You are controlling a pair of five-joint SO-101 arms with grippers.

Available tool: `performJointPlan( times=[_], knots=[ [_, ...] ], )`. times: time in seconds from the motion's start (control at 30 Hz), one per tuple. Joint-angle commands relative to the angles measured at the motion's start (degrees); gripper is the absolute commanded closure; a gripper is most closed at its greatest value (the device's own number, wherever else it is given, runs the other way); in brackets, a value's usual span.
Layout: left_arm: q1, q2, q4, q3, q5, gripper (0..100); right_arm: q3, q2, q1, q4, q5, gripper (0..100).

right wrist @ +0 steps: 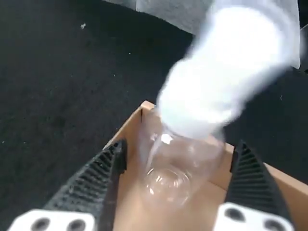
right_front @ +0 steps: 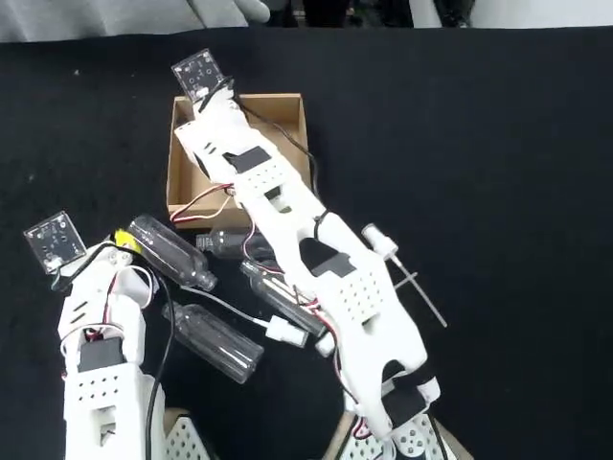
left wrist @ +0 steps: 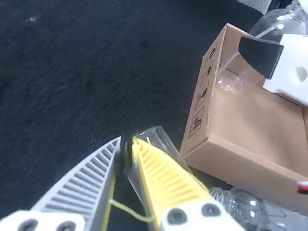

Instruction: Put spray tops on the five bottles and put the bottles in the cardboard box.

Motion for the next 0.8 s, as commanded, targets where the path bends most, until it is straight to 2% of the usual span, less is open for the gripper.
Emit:
performJointPlan(
  times=[0.0,0.4,0.77],
  knots=[
    [-0.5,-0.5,-1.5,-0.9,-0.4,97,-4.1,-1.3,-0.8,0.4,-0.3,70.1],
    [-0.5,-0.5,-1.5,-0.9,-0.4,97,-0.9,-6.8,-0.8,5.1,0.0,70.1],
    [-0.5,-0.5,-1.5,-1.0,-0.4,97,6.8,-14.0,-0.9,5.4,0.0,70.1]
  ],
)
